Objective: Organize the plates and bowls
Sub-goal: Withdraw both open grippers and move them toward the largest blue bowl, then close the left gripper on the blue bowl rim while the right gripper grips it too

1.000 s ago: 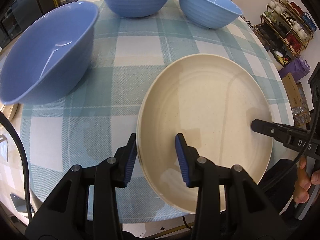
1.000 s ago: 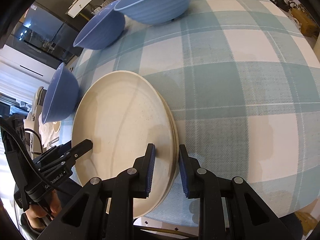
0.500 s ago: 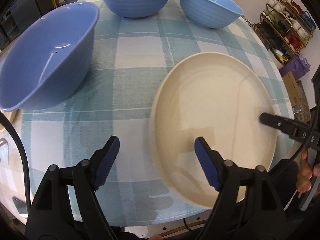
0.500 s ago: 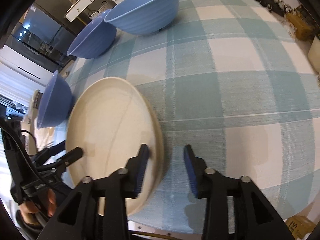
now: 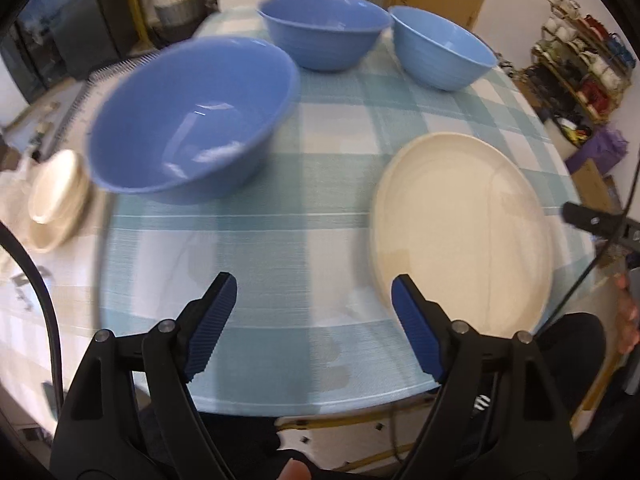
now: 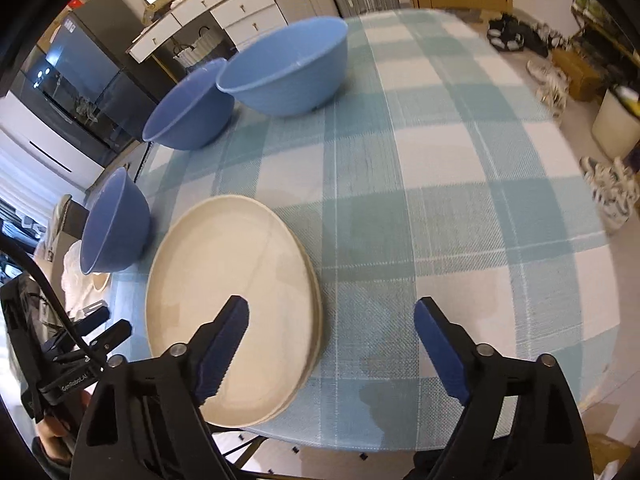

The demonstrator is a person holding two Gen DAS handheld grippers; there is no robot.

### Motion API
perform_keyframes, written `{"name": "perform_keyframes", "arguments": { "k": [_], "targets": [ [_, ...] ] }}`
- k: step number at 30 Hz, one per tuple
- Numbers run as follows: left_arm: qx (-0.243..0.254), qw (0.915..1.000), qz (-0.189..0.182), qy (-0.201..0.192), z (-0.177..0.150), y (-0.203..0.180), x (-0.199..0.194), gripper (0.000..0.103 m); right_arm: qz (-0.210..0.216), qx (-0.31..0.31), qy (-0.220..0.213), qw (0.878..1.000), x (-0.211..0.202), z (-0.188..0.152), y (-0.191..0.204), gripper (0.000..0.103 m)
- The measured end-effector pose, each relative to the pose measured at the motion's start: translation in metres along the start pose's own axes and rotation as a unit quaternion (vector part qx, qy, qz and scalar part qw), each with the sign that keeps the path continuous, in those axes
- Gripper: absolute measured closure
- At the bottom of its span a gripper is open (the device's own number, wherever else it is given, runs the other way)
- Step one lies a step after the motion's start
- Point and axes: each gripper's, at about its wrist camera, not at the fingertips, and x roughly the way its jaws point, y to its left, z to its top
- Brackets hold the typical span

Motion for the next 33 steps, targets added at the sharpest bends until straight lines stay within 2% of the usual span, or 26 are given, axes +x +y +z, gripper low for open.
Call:
{"name": "perform_keyframes", "arguments": {
  "k": [3,12,18,24,29,33],
  "targets": [
    [-0.002,0.9999,-0.001,-0.011,-0.003,0.011,-0.015,0.025,-0.020,-0.019,-0.017,0.999,-0.013,0.000,0.018,0.012],
    [-0.023,0.9980,0.028,-0.052,0.001,0.060,-0.054,0.025,-0.044,-0.077,-0.044,0.995,-0.027,0.008,0.085,0.005],
    [-0.047,0.9969,0.028,-0.056,0.011,0.095,-0.058,0.025,-0.064,-0.133,-0.032,0.989,-0.016,0.015,0.129,0.005],
    [-0.064,0.9956,0.034,-0.059,0.025,0.128,-0.055,0.025,-0.015,-0.176,-0.035,0.984,-0.010,0.023,0.168,0.005],
    [-0.079,0.9943,0.038,-0.061,0.038,0.150,-0.051,0.025,0.023,-0.186,-0.044,0.981,-0.003,0.036,0.194,0.005],
    [-0.087,0.9940,0.035,-0.057,0.050,0.161,-0.044,0.025,0.057,-0.182,-0.033,0.981,0.011,0.049,0.208,0.005]
  ]
}}
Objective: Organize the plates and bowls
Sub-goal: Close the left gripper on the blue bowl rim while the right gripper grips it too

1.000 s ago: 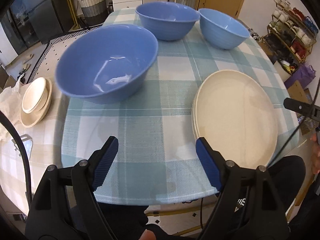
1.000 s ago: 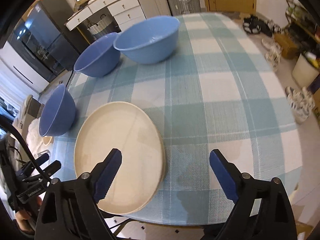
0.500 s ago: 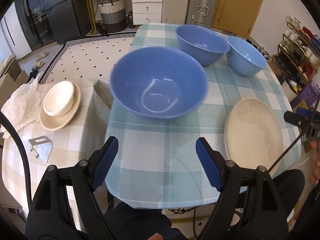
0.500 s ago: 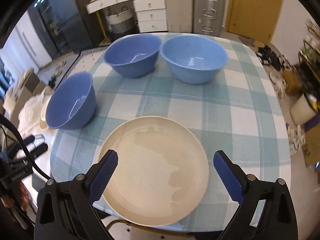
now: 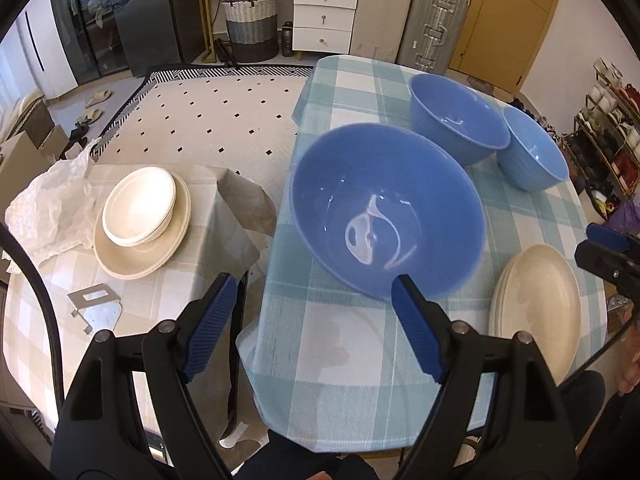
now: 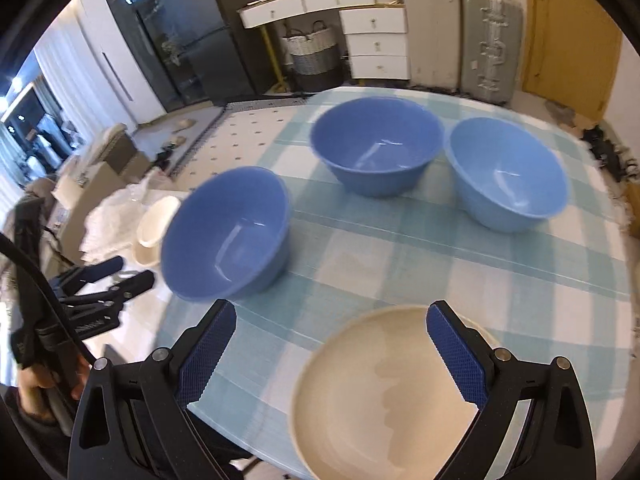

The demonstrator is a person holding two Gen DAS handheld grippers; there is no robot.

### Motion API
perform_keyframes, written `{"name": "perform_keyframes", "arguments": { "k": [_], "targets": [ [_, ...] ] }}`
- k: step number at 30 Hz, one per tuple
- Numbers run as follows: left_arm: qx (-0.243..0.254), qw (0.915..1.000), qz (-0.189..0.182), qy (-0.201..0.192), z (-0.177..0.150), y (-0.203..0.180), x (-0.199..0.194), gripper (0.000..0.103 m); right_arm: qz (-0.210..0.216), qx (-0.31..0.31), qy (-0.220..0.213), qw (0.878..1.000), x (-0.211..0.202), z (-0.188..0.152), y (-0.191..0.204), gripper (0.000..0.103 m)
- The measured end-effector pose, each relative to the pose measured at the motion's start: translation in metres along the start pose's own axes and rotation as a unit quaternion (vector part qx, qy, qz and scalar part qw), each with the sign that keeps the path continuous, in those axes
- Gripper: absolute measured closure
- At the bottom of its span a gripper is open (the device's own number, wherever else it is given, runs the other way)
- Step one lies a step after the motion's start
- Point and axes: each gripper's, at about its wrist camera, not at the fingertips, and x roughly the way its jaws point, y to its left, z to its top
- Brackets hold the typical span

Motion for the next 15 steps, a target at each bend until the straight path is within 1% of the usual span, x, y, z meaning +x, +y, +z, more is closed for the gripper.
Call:
{"name": "perform_keyframes", "arguments": {
  "k": [2,3,5,7,15],
  "targets": [
    [-0.005,1.0000,-0.001,0.005,0.008,0.004,0.010,0.025,0.022,0.013,0.008,1.000,0.011,0.007,0.001,0.005],
    [-0.007,0.9999,-0.002,0.008,0.011,0.004,0.014,0.025,0.025,0.018,0.012,0.999,0.016,0.010,0.001,0.005],
    [-0.012,0.9999,-0.005,0.009,0.017,0.006,0.022,0.025,0.025,0.026,0.024,0.999,0.029,0.018,0.002,0.005],
    [-0.013,0.9998,-0.009,0.009,0.021,0.005,0.030,0.025,0.036,0.030,0.031,0.998,0.039,0.023,0.000,0.005],
    [-0.028,0.9990,-0.020,0.029,0.039,0.005,0.066,0.027,0.047,0.037,0.054,0.997,0.072,0.040,0.005,0.005]
  ]
}}
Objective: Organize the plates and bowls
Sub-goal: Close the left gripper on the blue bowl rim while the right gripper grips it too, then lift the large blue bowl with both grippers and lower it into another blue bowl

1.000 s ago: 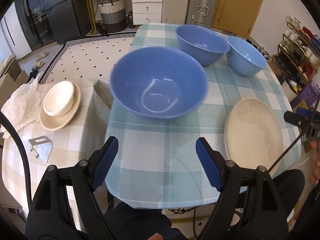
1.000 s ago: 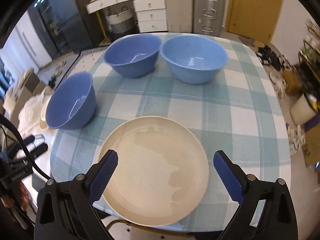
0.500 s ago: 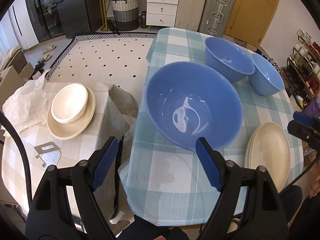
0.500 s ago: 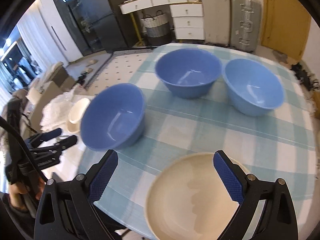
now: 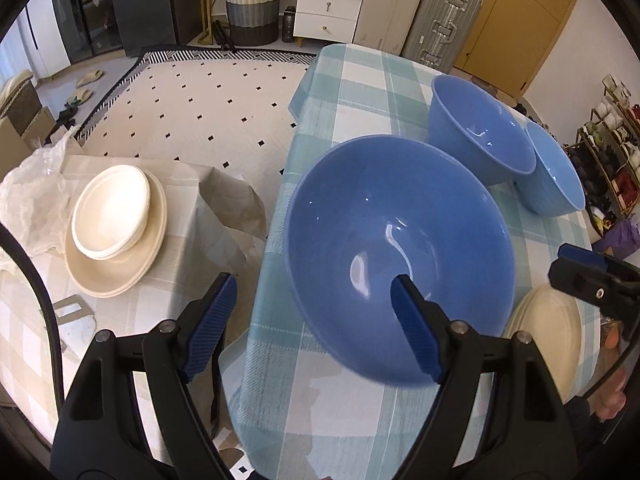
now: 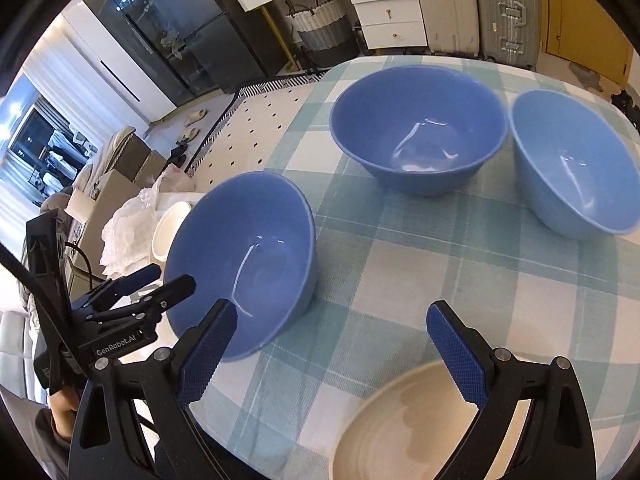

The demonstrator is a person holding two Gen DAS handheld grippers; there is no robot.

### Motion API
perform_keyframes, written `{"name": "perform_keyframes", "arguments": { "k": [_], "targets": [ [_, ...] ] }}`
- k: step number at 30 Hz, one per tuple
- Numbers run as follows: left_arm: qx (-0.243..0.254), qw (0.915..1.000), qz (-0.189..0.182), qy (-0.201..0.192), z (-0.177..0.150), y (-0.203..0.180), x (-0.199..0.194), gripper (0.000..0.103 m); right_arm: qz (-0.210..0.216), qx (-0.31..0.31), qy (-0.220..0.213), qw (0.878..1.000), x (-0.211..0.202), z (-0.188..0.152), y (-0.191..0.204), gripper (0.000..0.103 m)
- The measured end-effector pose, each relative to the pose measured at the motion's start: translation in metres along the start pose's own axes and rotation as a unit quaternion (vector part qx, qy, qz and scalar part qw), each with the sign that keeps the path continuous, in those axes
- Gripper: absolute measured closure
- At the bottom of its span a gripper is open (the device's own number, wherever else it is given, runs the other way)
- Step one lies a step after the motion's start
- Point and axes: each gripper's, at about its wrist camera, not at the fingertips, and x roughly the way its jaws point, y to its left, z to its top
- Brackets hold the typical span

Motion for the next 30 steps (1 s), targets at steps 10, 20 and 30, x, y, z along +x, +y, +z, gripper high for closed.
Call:
{"name": "perform_keyframes", "arguments": {
  "k": [10,20,30],
  "targets": [
    [-0.010,0.9997,-0.001,0.020,0.013,-0.001,0.031,0.044,0.011,0.014,0.034,0.999,0.036,0.015,0.000,0.023],
    [-0.019,0.9989,-0.006,0.041,0.012,0.004,0.052,0.074,0.015,0.023,0.053,0.998,0.060,0.020,0.004,0.040],
    [-0.007,0.9989,0.007,0.047,0.012,0.005,0.058,0.098,0.019,0.029,0.076,0.997,0.082,0.026,0.008,0.087]
  ]
}}
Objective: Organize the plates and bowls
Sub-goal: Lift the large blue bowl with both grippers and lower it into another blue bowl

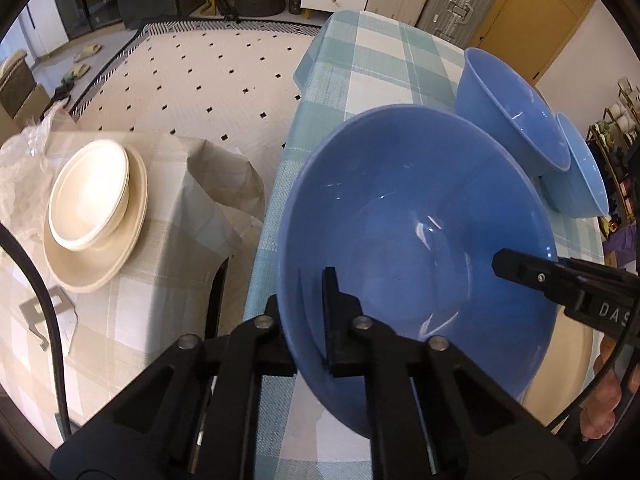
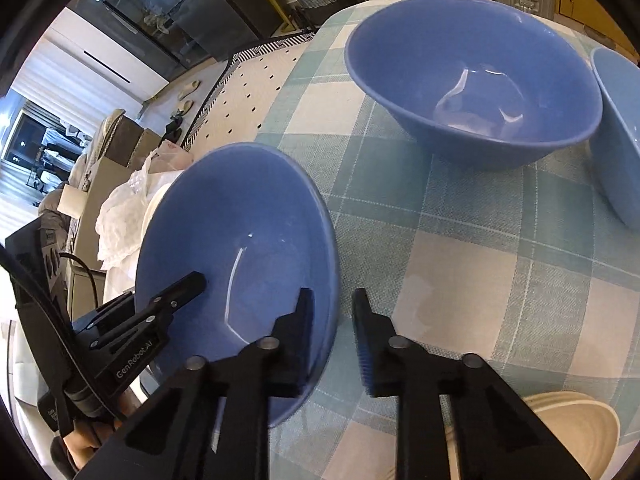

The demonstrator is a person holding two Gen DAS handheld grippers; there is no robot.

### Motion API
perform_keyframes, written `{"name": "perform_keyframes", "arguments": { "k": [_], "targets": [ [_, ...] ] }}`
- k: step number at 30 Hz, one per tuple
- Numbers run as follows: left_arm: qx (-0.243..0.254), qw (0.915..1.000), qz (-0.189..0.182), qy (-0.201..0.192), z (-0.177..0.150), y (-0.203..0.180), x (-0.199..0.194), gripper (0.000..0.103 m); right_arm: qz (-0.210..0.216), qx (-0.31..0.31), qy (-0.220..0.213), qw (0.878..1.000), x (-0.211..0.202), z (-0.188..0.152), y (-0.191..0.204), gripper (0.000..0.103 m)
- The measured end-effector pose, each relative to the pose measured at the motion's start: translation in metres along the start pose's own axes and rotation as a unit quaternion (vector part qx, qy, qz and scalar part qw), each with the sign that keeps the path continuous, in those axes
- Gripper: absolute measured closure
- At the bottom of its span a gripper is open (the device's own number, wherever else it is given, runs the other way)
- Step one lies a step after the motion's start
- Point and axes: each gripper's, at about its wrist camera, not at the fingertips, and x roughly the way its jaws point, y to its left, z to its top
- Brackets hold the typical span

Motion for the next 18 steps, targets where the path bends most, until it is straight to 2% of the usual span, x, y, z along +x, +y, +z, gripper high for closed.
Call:
{"name": "perform_keyframes", "arguments": {
  "k": [1,5,11,18],
  "targets": [
    [0.005,1.0000,0.008,-0.001,0.000,-0.002,0.000,0.098,0.001,-0.002,0.000,1.000,0.000,0.000,0.002,0.091],
    [0.003,0.9999,0.011,0.000,0.002,-0.003,0.000,0.098,-0.025,-0.019,-0.002,0.999,0.001,0.000,0.011,0.093],
    [0.005,0.9998,0.009,-0.015,0.009,-0.005,-0.017,0.098,-0.020,-0.021,-0.010,1.000,-0.010,0.002,0.012,0.093],
    [0.016,0.9992,0.007,-0.036,0.020,-0.021,-0.043,0.099,-0.017,-0.018,-0.038,0.999,-0.042,0.005,0.010,0.093]
  ]
}}
